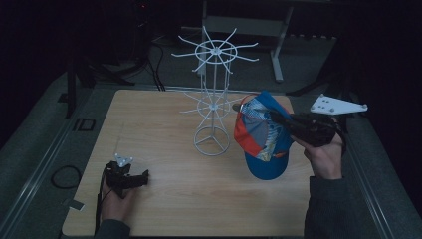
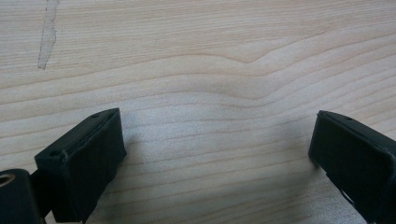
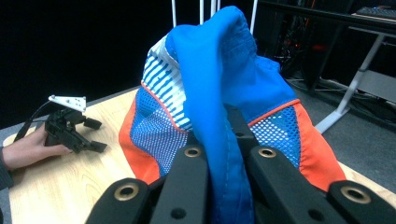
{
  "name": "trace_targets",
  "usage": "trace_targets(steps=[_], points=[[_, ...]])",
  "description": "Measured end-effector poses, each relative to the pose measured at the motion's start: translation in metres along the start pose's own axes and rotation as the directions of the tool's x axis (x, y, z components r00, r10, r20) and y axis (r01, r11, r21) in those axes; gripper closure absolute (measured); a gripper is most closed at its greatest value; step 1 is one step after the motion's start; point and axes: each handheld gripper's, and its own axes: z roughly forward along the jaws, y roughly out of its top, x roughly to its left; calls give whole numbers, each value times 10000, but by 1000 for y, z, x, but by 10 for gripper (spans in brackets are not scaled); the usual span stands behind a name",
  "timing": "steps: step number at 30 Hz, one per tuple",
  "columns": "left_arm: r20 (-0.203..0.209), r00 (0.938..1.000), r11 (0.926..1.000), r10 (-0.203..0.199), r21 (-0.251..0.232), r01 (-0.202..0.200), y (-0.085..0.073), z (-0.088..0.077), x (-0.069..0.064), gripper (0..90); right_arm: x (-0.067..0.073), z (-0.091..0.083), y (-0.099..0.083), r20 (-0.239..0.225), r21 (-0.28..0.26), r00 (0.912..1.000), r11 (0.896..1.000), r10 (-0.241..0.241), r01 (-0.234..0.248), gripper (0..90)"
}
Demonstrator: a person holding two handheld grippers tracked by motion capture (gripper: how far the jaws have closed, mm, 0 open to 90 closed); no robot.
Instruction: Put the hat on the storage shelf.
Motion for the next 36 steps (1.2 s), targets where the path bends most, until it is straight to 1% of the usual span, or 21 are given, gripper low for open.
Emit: trace_targets(steps=[11,22,36], points=[[-4,10000,10000,-6,-1,6,0,0,0,39,-2,-2,4,41,-222,9999,9997,117,-116,888],[-14,10000,10000,-2,22,2,0,0,0,39,-5,-5,10,-63,-419,9999,9991,108,-110,888],[-10,10000,10000,15,26,-15,0,0,0,39,-8,-8,19,-43,-643,10000,9979,70,-73,888]])
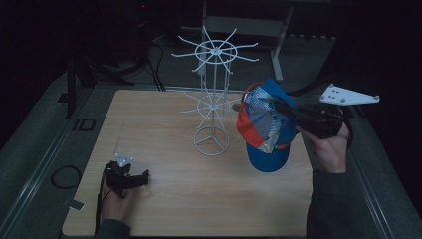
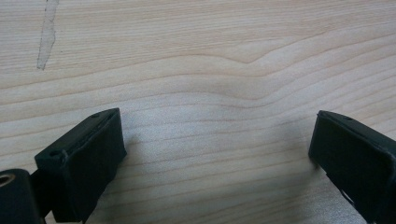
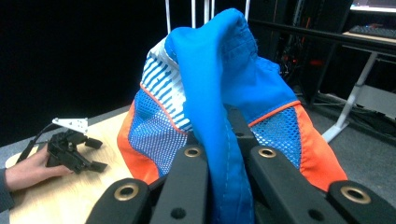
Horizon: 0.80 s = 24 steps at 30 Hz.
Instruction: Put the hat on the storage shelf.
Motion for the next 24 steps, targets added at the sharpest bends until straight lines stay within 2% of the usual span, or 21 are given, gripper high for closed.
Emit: trace_targets(steps=[24], points=[[8,10000,10000,20,2,-20,0,0,0,39,-1,-5,13,29,-579,10000,9983,-66,68,888]])
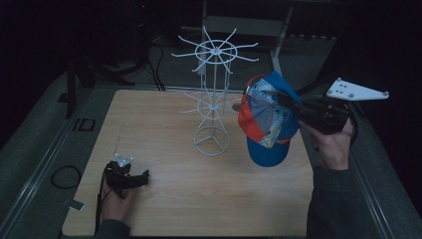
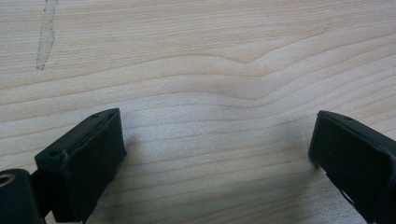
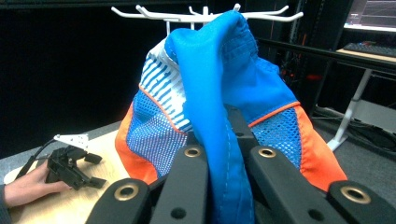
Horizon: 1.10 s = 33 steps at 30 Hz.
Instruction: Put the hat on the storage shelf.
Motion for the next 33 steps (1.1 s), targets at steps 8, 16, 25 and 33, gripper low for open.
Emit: trace_targets(steps=[8,16,25,33], points=[[-5,10000,10000,6,6,-6,0,0,0,39,-1,-1,4,-27,-247,10000,9997,46,-47,888],[5,10000,10000,12,-15,-12,0,0,0,39,-3,-2,7,26,-534,9999,9984,170,-169,889],[1,10000,10000,17,-31,-17,0,0,0,39,-6,-4,11,124,-643,9997,9977,216,-208,889],[6,10000,10000,-2,-40,2,0,1,0,39,-7,-6,18,145,-880,9996,9959,236,-222,889]])
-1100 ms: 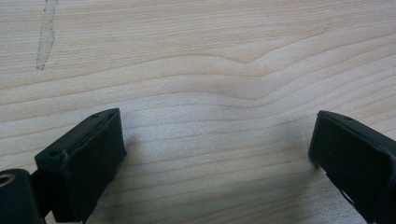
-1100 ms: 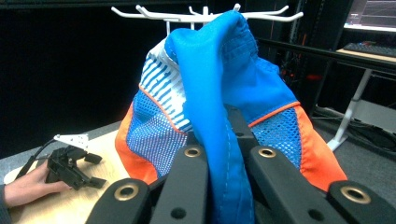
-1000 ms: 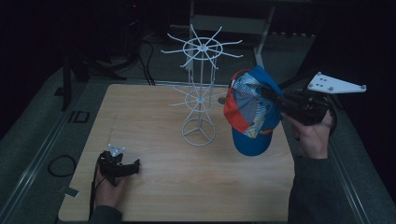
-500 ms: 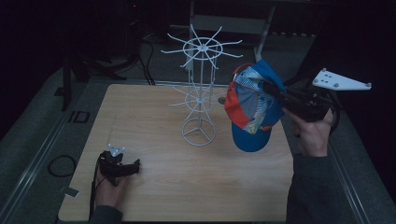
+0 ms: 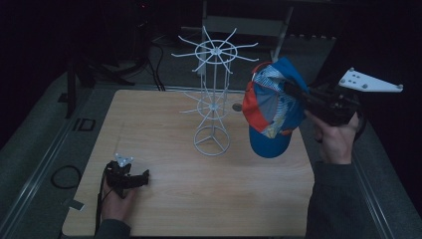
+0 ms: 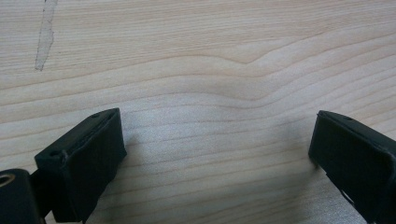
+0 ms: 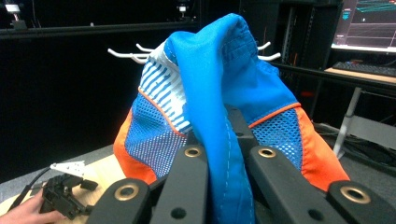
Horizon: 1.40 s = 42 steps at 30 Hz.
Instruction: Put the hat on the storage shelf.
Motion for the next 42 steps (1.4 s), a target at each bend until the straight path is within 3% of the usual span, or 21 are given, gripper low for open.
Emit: trace_targets(steps=[14,21,30,35,38,42], points=[[2,10000,10000,9,2,-9,0,0,0,39,-4,9,14,11,-436,9998,9989,174,-173,890],[4,10000,10000,12,3,-12,0,0,0,39,-7,-1,20,61,-812,9997,9964,239,-234,889],[3,10000,10000,21,17,-21,0,0,0,39,-9,19,17,-193,-808,9987,9955,472,-486,889],[21,10000,10000,31,41,-31,0,0,0,39,-8,32,10,-132,-157,9992,9991,390,-392,887],[32,10000,10000,21,50,-21,0,0,0,39,-6,40,0,207,510,9997,9986,110,-120,678],[31,10000,10000,22,40,-22,0,0,0,39,-5,40,-5,567,738,9984,9973,-66,24,465]])
